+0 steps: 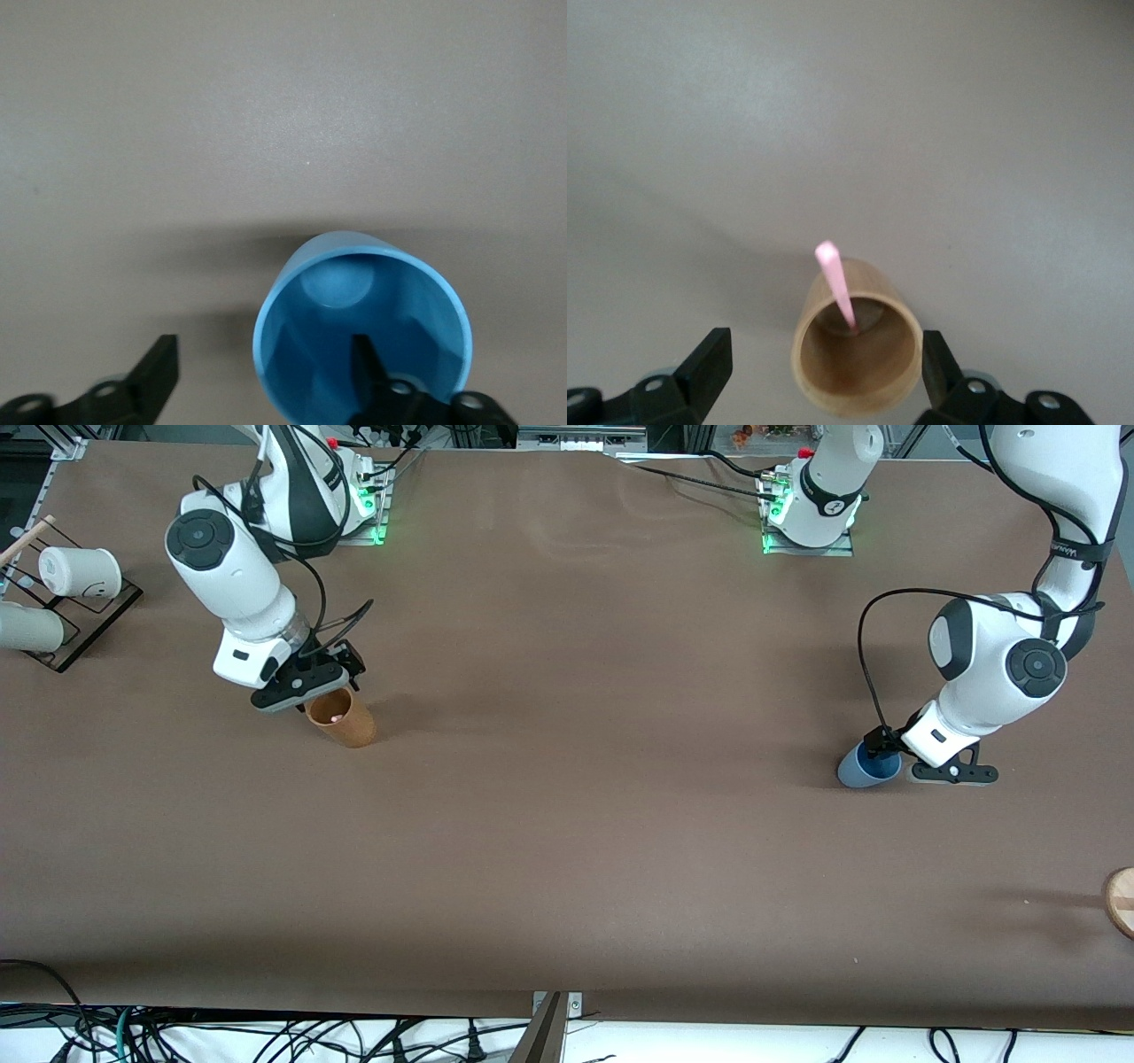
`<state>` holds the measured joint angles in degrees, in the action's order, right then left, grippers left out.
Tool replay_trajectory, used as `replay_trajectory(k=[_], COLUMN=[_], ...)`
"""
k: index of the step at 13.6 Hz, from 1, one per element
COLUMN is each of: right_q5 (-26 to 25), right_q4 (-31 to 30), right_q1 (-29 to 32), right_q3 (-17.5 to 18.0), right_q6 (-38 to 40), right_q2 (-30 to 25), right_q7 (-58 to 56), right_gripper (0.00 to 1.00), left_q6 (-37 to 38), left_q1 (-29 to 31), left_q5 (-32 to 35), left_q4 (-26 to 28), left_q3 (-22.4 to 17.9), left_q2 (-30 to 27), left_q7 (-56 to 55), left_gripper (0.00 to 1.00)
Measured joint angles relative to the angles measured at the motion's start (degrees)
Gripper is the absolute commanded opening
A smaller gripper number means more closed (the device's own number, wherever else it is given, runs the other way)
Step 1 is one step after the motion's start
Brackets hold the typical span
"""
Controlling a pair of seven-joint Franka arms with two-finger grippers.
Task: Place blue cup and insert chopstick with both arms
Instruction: 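Pull the pink chopstick from the tan cup while the left gripper lifts the blue cup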
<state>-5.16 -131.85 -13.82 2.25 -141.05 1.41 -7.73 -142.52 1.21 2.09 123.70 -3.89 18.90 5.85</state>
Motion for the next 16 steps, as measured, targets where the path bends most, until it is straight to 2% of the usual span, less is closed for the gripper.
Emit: replay_trajectory(k=[4,7,9,11,13,15,16], right_q5=[-0.6,-0.8,-0.8,-1.4,-2.3,-2.5,-2.6], right_q4=[0.0,0.1,0.2,0.3,0.3,0.4,0.6], right_q1=[0.0,0.0,0.0,0.0,0.1,0.1,0.1], right_q3=[0.0,0.0,0.0,0.0,-0.1,-0.1,-0.1], right_q6=[-4.7,-5.0,-5.0,-5.7,-6.7,-7.1,-7.2], right_q2=[3.6,4.0,4.2,4.6,5.5,5.9,5.9], right_q7=[-0.1,-0.2,-0.3,-0.3,-0.3,-0.3,-0.3], right_gripper=[0.81,0.57,0.46,0.38,0.18,0.0,0.0], left_q6=[-0.2,0.3,3.6,10.4,17.7,21.0,21.7], left_q1=[0.0,-0.1,-1.2,-5.7,-12.8,-20.7,-24.6], left_q5=[0.0,0.0,-0.3,-4.6,-8.6,-9.1,-9.1], left_q4=[0.0,-0.8,-3.4,-8.6,-14.8,-19.7,-21.6], left_q3=[0.0,0.1,0.3,0.6,1.0,1.2,1.3], left_q2=[0.5,0.4,0.3,0.2,0.2,0.7,1.5], left_q7=[0.0,0.0,0.0,-0.2,-4.6,-13.0,-16.0], left_gripper=[0.0,0.0,0.0,0.0,0.0,0.0,0.0])
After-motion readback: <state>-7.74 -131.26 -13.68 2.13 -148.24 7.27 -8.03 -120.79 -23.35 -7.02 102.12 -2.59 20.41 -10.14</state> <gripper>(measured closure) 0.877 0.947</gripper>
